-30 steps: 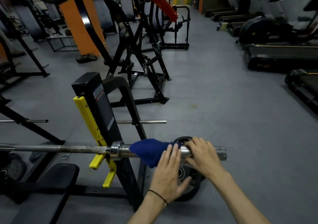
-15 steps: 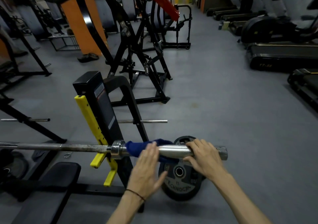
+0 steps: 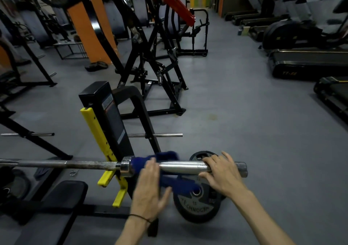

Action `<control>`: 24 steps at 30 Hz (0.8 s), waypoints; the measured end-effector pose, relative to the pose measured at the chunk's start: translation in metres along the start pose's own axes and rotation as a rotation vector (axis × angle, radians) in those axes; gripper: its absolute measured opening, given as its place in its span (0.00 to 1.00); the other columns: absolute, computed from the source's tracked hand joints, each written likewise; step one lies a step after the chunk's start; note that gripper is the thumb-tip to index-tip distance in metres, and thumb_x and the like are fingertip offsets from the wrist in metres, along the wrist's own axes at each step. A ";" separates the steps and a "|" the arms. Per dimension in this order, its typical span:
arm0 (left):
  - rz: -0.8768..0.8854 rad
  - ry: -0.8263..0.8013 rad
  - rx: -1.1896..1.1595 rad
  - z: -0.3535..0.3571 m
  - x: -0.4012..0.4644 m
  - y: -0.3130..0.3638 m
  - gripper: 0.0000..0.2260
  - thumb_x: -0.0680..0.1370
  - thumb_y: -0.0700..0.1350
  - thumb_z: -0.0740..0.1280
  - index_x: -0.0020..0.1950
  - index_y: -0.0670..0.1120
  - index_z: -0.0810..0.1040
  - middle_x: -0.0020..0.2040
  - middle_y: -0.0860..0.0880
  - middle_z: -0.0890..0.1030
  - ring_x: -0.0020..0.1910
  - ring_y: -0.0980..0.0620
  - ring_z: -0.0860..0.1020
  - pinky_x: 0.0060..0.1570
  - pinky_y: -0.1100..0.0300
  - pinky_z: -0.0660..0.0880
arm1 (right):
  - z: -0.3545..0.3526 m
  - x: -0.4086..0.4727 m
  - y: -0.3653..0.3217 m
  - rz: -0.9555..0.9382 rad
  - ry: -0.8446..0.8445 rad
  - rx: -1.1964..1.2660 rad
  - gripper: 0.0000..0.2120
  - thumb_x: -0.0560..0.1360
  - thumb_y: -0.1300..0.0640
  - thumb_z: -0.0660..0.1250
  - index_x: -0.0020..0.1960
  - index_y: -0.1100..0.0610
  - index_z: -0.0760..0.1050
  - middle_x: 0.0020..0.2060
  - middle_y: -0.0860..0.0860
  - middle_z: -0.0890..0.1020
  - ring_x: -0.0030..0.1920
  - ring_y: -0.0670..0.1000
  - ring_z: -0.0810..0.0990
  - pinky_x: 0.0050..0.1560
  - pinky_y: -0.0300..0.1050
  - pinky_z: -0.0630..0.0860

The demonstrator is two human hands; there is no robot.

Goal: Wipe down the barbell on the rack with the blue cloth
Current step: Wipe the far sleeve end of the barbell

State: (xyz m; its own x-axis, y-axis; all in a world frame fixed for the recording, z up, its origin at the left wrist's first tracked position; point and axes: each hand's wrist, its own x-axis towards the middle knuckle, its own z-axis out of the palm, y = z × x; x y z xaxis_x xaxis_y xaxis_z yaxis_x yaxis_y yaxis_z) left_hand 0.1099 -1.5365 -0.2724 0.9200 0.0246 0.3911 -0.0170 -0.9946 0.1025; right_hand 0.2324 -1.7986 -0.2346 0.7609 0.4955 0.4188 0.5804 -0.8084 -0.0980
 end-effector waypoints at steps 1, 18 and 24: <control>-0.091 0.028 0.022 -0.003 -0.003 -0.010 0.39 0.81 0.64 0.55 0.82 0.38 0.53 0.84 0.44 0.48 0.82 0.43 0.52 0.80 0.47 0.52 | 0.001 0.000 0.000 -0.002 0.001 0.009 0.24 0.72 0.34 0.60 0.55 0.49 0.81 0.44 0.46 0.83 0.45 0.50 0.82 0.70 0.53 0.65; -0.027 -0.057 -0.119 -0.005 0.043 0.074 0.34 0.83 0.63 0.52 0.82 0.42 0.54 0.83 0.45 0.53 0.82 0.46 0.52 0.79 0.49 0.46 | -0.004 -0.004 -0.006 -0.017 -0.099 -0.041 0.32 0.63 0.36 0.78 0.60 0.52 0.79 0.51 0.48 0.82 0.51 0.51 0.82 0.65 0.55 0.76; -0.056 -0.059 -0.006 -0.008 0.020 0.003 0.38 0.80 0.66 0.56 0.82 0.44 0.54 0.82 0.46 0.57 0.81 0.47 0.55 0.80 0.48 0.53 | -0.010 -0.008 0.003 0.039 -0.020 -0.007 0.32 0.55 0.42 0.85 0.53 0.54 0.79 0.45 0.49 0.78 0.43 0.52 0.78 0.45 0.49 0.79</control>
State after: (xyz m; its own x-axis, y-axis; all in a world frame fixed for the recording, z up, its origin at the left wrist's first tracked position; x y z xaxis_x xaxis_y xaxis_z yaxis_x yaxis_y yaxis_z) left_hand 0.1254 -1.5379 -0.2569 0.9410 0.0736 0.3303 0.0325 -0.9912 0.1284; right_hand 0.2251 -1.8084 -0.2295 0.7889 0.4695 0.3964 0.5478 -0.8297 -0.1073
